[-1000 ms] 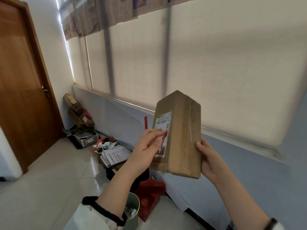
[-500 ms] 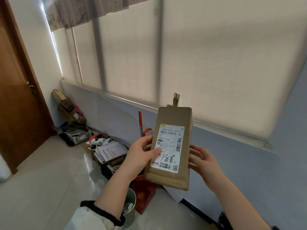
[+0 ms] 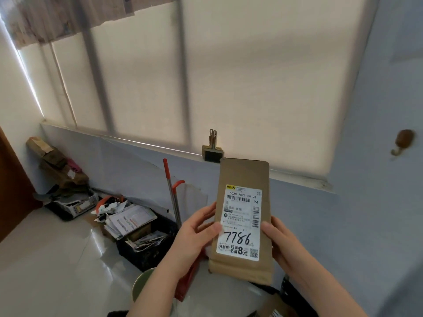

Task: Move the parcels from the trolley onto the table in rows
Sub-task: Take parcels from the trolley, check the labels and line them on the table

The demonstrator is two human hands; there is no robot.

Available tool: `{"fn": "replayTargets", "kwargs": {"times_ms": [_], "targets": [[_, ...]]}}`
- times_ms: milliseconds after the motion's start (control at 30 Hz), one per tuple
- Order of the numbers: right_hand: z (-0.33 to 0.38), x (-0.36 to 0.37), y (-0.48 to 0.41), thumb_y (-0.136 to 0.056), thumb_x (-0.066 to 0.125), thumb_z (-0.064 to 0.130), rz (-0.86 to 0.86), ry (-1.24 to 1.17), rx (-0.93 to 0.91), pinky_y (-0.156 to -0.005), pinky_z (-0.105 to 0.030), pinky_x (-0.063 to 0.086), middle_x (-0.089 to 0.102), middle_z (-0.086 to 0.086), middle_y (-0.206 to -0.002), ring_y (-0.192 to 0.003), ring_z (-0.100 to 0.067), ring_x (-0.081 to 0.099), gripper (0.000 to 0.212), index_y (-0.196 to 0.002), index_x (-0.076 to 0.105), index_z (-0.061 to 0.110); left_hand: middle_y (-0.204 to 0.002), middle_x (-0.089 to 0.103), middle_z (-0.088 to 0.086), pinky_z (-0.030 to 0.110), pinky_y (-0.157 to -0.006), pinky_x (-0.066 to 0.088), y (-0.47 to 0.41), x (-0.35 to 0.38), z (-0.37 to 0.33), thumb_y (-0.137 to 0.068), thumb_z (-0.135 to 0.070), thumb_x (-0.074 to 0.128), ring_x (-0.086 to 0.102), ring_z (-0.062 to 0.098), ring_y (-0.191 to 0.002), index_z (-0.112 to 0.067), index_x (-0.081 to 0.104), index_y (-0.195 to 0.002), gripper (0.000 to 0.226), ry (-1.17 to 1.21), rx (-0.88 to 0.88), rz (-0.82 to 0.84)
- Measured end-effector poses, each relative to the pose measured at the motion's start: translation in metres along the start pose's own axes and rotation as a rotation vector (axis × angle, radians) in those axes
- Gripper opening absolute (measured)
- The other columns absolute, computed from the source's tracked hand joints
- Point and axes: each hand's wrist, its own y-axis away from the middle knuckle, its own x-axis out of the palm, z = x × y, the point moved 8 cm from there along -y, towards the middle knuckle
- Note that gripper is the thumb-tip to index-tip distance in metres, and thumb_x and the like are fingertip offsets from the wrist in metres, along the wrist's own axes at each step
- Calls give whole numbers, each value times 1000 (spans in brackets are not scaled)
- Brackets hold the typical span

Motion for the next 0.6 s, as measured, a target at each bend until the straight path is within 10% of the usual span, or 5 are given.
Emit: {"fn": "replayTargets", "kwargs": {"times_ms": [600], "targets": [[26,-320,420,-53,73,47,-765,-11,-62,-98,-49,45,70,-3,-108,-103,-25,64,83,-127,47,21,-115,68,-9,25,-73,56,130,469,62,-84,-15,66,66,17,-102,-34,55,-123,45,161,-87,638]]}}
